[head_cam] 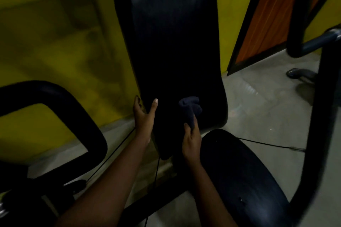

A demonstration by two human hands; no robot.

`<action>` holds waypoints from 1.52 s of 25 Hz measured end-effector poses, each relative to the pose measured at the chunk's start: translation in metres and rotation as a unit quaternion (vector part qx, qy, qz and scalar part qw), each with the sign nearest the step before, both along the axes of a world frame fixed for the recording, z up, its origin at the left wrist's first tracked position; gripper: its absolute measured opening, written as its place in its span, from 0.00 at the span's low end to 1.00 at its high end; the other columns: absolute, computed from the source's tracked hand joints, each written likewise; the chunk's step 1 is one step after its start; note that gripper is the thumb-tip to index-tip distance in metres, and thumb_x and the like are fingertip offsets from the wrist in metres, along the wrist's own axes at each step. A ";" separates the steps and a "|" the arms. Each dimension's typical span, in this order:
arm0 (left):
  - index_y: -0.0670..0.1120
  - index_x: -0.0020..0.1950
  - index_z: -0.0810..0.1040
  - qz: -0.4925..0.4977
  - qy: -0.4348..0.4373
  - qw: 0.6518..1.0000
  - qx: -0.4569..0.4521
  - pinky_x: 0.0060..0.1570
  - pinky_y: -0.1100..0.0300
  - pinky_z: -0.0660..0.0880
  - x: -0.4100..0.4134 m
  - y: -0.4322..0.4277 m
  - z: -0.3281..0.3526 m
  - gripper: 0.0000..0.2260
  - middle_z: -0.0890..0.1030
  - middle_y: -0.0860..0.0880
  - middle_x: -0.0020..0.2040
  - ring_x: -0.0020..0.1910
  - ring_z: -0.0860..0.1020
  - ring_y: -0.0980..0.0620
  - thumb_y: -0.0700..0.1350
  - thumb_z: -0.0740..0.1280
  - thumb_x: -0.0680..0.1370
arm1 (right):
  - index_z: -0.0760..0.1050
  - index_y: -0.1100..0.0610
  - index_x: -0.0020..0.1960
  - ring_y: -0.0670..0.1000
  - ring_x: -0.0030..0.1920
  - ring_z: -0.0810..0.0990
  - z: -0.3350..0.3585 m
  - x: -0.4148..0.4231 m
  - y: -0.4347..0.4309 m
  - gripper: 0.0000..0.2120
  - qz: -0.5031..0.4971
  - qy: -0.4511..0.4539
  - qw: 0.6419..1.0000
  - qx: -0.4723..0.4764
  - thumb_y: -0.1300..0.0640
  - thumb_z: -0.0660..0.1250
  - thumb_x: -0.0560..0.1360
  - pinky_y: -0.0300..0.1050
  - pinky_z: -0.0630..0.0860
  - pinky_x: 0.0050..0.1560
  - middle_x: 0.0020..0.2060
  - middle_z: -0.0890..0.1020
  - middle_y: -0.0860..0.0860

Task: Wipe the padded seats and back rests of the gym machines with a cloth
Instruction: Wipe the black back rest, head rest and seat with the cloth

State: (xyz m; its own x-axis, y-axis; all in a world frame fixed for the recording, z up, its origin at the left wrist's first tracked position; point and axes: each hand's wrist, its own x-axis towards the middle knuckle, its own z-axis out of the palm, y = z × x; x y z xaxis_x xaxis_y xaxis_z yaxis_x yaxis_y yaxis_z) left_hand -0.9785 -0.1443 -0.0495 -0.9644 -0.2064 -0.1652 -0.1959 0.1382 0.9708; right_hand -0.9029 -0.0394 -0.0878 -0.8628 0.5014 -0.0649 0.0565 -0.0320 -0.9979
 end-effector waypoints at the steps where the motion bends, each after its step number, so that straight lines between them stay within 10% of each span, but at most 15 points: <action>1: 0.49 0.77 0.51 0.009 0.019 1.000 -0.006 0.70 0.50 0.63 -0.002 0.004 0.017 0.34 0.55 0.48 0.77 0.75 0.57 0.48 0.53 0.65 0.76 | 0.62 0.50 0.71 0.50 0.70 0.67 0.017 -0.003 0.006 0.23 0.006 0.028 0.999 0.025 0.51 0.55 0.77 0.44 0.65 0.68 0.70 0.69 0.53; 13: 0.42 0.75 0.58 0.034 0.191 0.980 -0.042 0.66 0.58 0.62 -0.102 0.010 0.196 0.28 0.61 0.42 0.74 0.73 0.62 0.45 0.52 0.60 0.80 | 0.58 0.43 0.70 0.50 0.72 0.62 0.206 -0.108 0.046 0.22 0.001 0.213 0.942 0.261 0.51 0.54 0.77 0.52 0.63 0.71 0.71 0.67 0.52; 24: 0.43 0.74 0.59 0.022 0.217 0.975 0.037 0.59 0.60 0.64 -0.137 0.010 0.189 0.23 0.63 0.44 0.73 0.68 0.65 0.52 0.53 0.52 0.82 | 0.64 0.49 0.68 0.52 0.66 0.65 0.228 -0.221 0.037 0.27 -0.001 0.296 0.713 0.635 0.48 0.57 0.69 0.51 0.60 0.62 0.65 0.74 0.55; 30: 0.45 0.75 0.56 0.015 0.197 0.980 0.025 0.66 0.56 0.65 -0.133 0.011 0.192 0.25 0.60 0.45 0.75 0.72 0.63 0.46 0.54 0.54 0.81 | 0.69 0.51 0.62 0.54 0.62 0.65 0.231 -0.229 0.043 0.22 -0.111 0.248 0.815 0.512 0.50 0.57 0.68 0.57 0.67 0.61 0.60 0.76 0.57; 35: 0.47 0.76 0.56 -0.016 0.173 0.985 0.009 0.62 0.53 0.69 -0.126 0.011 0.203 0.28 0.61 0.45 0.74 0.71 0.65 0.44 0.55 0.59 0.79 | 0.65 0.47 0.64 0.54 0.62 0.65 0.230 -0.222 0.022 0.24 -0.055 0.280 0.744 0.604 0.47 0.56 0.68 0.54 0.64 0.62 0.62 0.68 0.52; 38: 0.48 0.76 0.55 -0.012 0.184 0.976 -0.116 0.64 0.57 0.65 -0.102 0.012 0.211 0.30 0.55 0.47 0.76 0.73 0.60 0.47 0.53 0.62 0.78 | 0.69 0.48 0.63 0.53 0.60 0.66 0.234 -0.228 0.050 0.24 -0.071 0.246 0.770 0.584 0.46 0.57 0.68 0.57 0.71 0.58 0.60 0.75 0.54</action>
State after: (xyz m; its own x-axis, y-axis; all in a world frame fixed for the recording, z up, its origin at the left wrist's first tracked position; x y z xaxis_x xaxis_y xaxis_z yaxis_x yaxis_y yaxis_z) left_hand -1.0808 -0.1321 0.1613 -0.9545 -0.1748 0.2414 0.1657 0.3623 0.9172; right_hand -1.1311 0.0109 0.1462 -0.5703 0.0619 0.8191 -0.2583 0.9331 -0.2503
